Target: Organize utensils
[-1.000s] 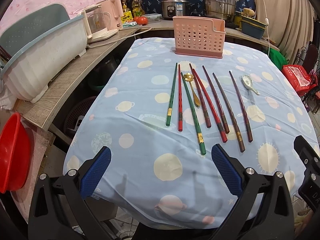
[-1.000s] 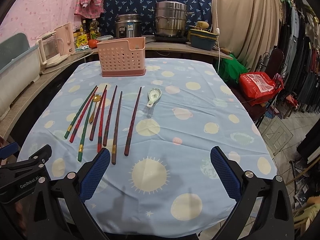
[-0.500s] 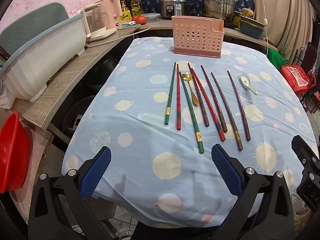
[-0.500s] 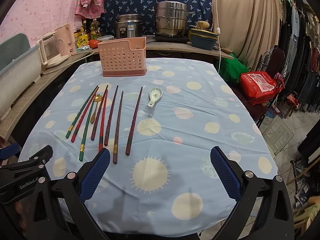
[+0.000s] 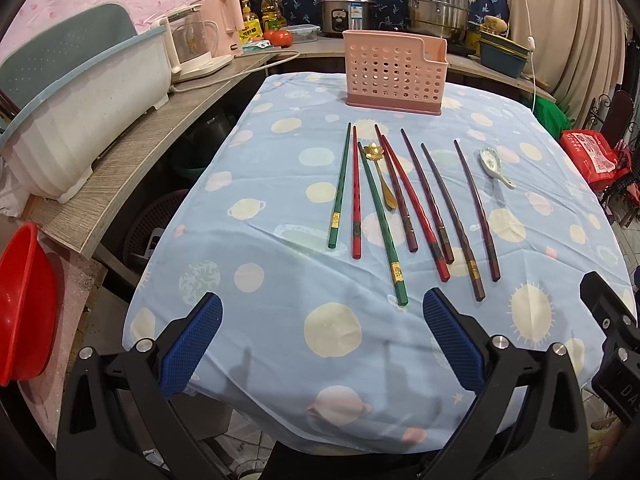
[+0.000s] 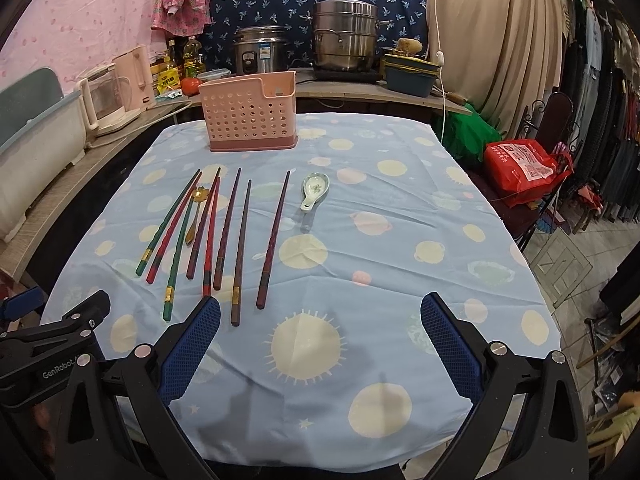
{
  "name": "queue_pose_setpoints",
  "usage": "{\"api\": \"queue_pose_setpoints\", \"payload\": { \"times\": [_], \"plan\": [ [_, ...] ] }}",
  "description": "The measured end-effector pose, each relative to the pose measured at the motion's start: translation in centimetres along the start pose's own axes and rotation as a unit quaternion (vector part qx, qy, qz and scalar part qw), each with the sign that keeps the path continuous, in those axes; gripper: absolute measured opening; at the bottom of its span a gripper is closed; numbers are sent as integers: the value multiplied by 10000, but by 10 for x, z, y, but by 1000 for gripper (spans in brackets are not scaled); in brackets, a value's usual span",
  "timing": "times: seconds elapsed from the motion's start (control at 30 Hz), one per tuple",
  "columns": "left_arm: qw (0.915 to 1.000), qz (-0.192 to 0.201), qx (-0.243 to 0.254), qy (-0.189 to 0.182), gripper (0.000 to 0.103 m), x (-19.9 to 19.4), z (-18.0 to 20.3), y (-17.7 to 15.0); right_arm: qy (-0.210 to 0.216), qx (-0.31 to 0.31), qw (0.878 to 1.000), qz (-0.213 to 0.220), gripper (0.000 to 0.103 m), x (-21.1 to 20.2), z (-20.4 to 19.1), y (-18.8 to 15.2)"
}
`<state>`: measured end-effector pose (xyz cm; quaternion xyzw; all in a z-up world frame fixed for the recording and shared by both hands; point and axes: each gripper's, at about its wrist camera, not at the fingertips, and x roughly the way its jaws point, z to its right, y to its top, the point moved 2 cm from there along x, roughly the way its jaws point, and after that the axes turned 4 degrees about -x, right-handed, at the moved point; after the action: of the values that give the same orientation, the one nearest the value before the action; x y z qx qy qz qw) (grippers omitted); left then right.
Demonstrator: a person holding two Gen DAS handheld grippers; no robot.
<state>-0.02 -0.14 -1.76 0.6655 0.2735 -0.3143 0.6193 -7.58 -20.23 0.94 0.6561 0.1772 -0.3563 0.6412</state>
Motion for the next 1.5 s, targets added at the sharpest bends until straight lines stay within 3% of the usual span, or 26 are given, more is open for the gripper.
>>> {"api": "queue_pose_setpoints", "payload": {
  "times": [1.1,1.5],
  "plan": [
    [9999,-80,-60,-37,96,0,6,-4,1,0,10000,-12,96,3,-2,1],
    [9983,-382,-444,4,96,42,-24,8,-23,96,9994,-333,96,42,4,0]
  ]
}}
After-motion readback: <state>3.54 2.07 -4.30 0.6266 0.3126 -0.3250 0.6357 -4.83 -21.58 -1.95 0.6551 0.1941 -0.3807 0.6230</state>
